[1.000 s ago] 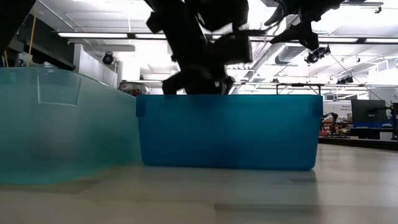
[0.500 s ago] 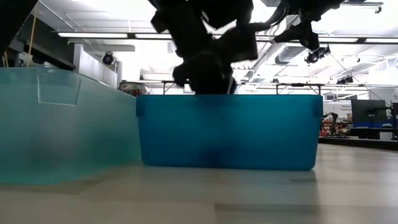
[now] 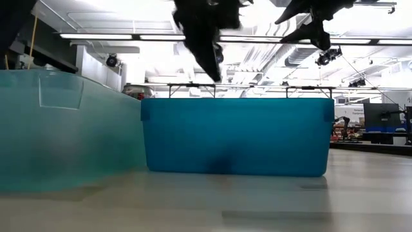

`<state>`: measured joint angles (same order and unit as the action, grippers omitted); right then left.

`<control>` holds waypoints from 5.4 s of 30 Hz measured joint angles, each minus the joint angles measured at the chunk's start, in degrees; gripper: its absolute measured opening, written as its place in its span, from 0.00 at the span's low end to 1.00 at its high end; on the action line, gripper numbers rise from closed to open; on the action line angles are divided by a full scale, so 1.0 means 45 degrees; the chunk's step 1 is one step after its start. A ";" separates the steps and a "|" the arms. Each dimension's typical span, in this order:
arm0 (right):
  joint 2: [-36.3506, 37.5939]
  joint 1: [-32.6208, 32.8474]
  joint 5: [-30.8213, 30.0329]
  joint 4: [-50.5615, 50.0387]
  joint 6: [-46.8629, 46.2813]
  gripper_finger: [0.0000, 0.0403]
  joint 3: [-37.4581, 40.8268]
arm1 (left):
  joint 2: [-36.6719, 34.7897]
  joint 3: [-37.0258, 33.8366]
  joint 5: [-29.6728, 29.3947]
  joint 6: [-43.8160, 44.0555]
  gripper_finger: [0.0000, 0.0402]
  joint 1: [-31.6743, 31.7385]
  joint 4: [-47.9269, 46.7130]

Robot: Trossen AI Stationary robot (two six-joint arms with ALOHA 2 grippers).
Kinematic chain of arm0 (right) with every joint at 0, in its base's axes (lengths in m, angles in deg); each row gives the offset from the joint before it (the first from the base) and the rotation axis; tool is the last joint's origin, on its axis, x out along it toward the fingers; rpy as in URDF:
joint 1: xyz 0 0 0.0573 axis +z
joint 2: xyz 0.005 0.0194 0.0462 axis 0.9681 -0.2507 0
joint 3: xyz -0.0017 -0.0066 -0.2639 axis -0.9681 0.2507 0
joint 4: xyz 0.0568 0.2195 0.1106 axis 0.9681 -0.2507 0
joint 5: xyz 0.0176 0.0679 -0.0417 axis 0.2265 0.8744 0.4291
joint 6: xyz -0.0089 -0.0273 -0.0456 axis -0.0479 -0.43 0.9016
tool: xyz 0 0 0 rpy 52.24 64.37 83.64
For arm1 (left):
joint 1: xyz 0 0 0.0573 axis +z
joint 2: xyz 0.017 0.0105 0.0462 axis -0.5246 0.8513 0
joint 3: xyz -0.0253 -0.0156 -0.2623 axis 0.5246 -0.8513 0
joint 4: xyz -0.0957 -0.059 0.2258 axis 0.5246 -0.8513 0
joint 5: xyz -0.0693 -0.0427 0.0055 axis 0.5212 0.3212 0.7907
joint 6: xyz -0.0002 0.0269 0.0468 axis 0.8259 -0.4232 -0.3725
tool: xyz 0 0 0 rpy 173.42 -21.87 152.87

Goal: Sort candy
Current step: Return to Home Position

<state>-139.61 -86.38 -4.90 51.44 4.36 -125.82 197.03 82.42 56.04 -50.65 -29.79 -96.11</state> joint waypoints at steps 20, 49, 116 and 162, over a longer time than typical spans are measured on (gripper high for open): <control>0.0456 0.0000 -0.1014 -0.0017 0.0228 0.52 0.0000 | -1.2812 -1.1113 0.0919 0.4036 0.01 0.3132 1.1603; 0.0456 -0.0005 -0.0992 -0.0009 0.0413 0.52 0.0000 | -1.8376 -1.9950 -0.0911 0.8075 0.00 0.3228 2.1312; 1.1349 0.4624 -0.1597 -0.1161 0.0614 0.01 0.6137 | -2.1835 -2.2426 0.0322 0.8519 0.00 0.3253 2.1745; 1.1210 0.4624 0.0391 0.5690 0.1432 0.00 1.0851 | -2.5177 -2.2417 0.0084 0.8526 0.00 0.2456 1.9052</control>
<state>-89.16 -65.57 -3.15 77.05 10.81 -76.99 83.74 -18.46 56.42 -12.29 -18.74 -10.38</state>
